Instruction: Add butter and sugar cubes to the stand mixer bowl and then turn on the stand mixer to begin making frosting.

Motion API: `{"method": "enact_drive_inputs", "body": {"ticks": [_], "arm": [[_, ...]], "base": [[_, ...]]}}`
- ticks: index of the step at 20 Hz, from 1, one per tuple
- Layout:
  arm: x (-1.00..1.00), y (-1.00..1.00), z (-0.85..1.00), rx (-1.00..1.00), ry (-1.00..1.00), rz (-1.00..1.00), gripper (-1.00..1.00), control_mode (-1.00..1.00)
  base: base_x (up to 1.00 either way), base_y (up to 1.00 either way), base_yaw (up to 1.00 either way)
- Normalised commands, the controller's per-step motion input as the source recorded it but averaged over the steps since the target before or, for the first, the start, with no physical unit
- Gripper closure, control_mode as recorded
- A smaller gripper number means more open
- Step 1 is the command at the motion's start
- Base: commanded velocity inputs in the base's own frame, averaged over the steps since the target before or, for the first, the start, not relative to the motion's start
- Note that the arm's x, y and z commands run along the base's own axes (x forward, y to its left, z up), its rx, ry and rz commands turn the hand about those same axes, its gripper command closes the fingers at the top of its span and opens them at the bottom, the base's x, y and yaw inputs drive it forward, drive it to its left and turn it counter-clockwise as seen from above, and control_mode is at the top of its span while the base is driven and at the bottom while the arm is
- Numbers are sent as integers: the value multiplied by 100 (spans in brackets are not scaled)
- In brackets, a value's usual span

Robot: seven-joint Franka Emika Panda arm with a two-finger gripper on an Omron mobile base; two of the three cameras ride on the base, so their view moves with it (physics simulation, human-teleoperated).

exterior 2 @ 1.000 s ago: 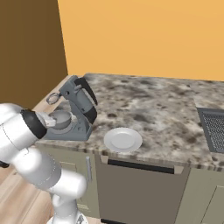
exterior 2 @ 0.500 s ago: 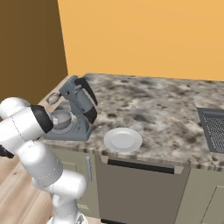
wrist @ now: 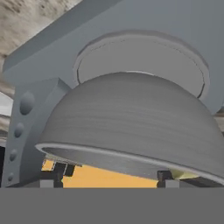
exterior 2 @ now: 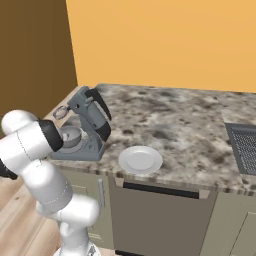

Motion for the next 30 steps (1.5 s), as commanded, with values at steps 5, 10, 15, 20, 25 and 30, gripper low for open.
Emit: {"method": "enact_drive_inputs", "body": {"ticks": [5, 10, 15, 20, 25, 30], "arm": [[-25, -3, 39, 2, 0, 0, -100, -100], [-13, 0, 37, 2, 0, 0, -100, -100], [-32, -4, 33, 0, 3, 0, -100, -100], [-93, -6, 30, 1, 10, 0, -100, -100], [-100, -21, 67, 8, 4, 0, -100, -100], [-91, -56, 100, 31, 17, 0, -100, -100]], "base": [[0, 0, 0], [0, 0, 0], [0, 0, 0], [0, 0, 0], [0, 0, 0], [0, 0, 0]]}}
